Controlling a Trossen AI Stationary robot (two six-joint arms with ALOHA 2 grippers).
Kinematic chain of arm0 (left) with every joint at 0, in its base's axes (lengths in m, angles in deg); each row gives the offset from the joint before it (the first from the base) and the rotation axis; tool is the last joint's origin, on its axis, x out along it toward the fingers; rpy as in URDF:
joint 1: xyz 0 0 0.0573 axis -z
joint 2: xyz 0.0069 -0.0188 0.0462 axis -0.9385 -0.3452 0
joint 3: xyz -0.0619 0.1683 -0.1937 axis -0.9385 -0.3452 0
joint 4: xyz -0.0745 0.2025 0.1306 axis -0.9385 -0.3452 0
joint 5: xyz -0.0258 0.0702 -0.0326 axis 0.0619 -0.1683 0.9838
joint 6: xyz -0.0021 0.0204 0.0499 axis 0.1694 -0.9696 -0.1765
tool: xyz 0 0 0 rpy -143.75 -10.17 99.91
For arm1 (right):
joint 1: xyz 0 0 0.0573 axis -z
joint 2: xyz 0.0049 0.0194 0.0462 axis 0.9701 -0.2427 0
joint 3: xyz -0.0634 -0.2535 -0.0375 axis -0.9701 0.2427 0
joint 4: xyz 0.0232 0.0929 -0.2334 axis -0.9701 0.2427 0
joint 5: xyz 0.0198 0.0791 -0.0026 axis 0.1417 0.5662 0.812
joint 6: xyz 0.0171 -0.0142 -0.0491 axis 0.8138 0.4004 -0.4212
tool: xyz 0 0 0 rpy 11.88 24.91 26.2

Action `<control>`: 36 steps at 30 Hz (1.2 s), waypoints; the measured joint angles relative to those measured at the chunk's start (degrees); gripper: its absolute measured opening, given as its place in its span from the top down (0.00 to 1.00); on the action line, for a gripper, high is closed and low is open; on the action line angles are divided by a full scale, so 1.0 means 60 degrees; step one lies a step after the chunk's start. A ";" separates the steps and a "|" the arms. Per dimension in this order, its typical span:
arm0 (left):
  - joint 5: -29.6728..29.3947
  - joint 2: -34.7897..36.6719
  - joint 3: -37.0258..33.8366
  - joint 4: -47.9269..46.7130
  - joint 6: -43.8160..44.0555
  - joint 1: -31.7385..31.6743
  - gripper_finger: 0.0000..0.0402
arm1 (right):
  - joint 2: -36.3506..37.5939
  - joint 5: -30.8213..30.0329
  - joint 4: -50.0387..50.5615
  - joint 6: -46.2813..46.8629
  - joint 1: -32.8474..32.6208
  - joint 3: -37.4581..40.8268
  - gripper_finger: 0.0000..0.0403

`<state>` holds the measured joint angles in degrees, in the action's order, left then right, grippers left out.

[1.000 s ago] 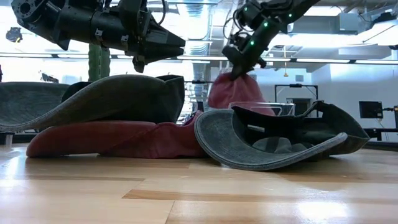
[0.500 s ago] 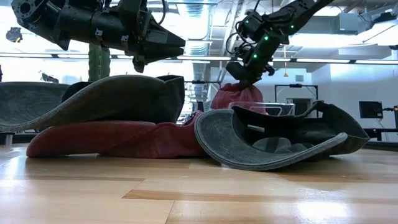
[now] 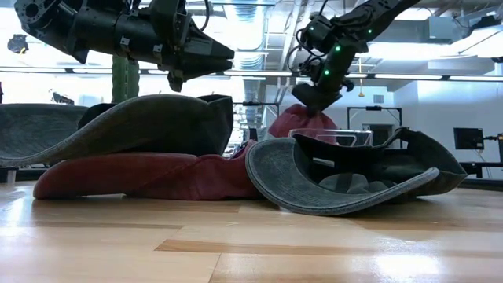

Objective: Pick & Place hat
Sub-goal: Put the right red cap into the right transparent bin, then put the red cap into the right transparent bin

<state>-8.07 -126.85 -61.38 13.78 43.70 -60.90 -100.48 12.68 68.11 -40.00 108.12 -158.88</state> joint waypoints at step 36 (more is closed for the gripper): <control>0.1617 -0.0004 0.0004 -0.0568 0.0240 0.0774 0.70 | 0.5655 0.3174 0.2314 0.0632 -0.2042 0.2103 0.45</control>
<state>1.63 -126.87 -61.36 10.38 45.14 -56.26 -66.56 31.73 81.99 -36.21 95.87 -146.26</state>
